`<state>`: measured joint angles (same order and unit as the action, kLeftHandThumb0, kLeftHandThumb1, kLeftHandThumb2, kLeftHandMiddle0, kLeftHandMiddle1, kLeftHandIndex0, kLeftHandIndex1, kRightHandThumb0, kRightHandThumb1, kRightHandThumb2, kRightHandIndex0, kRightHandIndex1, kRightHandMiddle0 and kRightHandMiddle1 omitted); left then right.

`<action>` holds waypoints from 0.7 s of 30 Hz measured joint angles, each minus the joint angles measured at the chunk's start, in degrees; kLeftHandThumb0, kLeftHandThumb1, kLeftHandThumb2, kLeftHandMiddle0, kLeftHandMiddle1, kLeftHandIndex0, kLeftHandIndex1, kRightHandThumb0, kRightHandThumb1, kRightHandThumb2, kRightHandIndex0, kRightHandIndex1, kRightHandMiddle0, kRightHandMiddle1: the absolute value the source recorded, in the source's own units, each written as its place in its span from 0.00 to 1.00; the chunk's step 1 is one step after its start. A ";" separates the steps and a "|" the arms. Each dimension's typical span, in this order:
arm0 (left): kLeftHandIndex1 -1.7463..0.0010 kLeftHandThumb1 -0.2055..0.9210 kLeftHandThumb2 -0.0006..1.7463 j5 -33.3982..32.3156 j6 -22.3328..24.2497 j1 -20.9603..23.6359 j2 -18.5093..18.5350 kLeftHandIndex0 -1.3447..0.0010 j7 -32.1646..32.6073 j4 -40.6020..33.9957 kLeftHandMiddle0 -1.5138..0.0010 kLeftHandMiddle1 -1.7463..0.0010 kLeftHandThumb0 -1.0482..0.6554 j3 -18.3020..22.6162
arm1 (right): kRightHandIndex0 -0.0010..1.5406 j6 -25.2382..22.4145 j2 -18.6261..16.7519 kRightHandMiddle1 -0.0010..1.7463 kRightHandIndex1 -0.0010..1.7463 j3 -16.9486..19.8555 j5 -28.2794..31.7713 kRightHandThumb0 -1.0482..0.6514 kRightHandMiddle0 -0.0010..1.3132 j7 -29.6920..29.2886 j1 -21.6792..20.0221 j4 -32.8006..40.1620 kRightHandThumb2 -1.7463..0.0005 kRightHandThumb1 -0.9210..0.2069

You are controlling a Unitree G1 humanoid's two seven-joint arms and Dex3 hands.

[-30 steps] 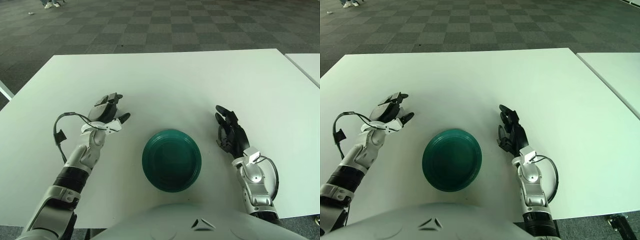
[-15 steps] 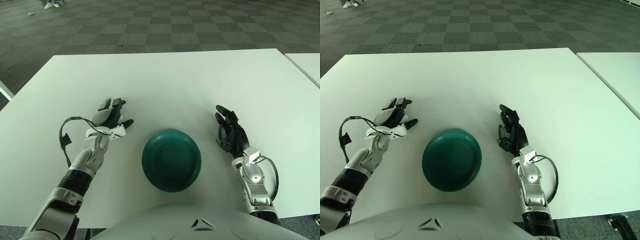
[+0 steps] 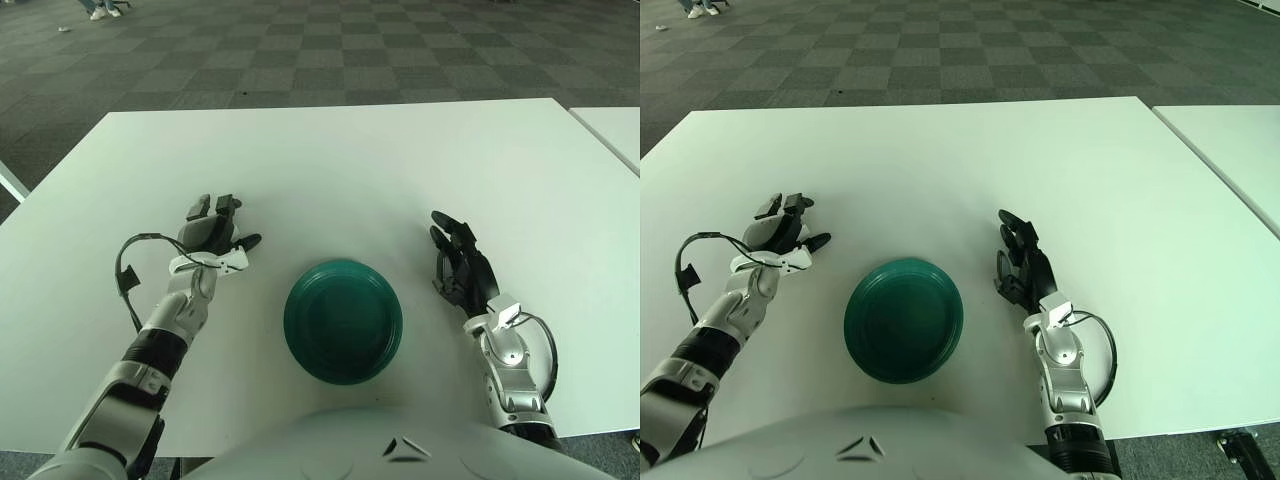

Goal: Put the charger into the plate.

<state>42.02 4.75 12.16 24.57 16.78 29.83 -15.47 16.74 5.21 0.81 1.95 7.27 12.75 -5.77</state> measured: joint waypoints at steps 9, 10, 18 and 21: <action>0.33 1.00 0.26 -1.43 -0.29 1.28 -0.01 1.00 3.55 4.15 0.78 0.97 0.00 0.54 | 0.14 0.01 0.09 0.36 0.01 0.49 1.25 0.20 0.00 0.68 0.03 -0.11 0.53 0.00; 0.33 1.00 0.26 -1.62 -0.30 1.35 -0.01 1.00 3.85 4.39 0.78 0.97 0.00 0.57 | 0.14 0.03 0.12 0.36 0.01 0.49 1.29 0.20 0.00 0.73 0.03 -0.14 0.53 0.00; 0.22 1.00 0.28 -3.12 -0.64 2.30 -0.02 1.00 5.62 6.70 0.81 0.71 0.00 0.66 | 0.14 0.21 0.42 0.36 0.01 0.51 1.39 0.20 0.00 1.19 -0.01 -0.32 0.53 0.00; 0.13 1.00 0.29 -3.56 -1.03 3.25 -0.02 1.00 5.75 8.78 0.90 0.23 0.00 0.67 | 0.14 0.22 0.49 0.36 0.01 0.53 1.39 0.20 0.00 1.19 -0.01 -0.40 0.53 0.00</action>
<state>38.46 3.71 15.41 24.55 22.54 38.61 -14.80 16.96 5.70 1.34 3.34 8.46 12.73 -6.17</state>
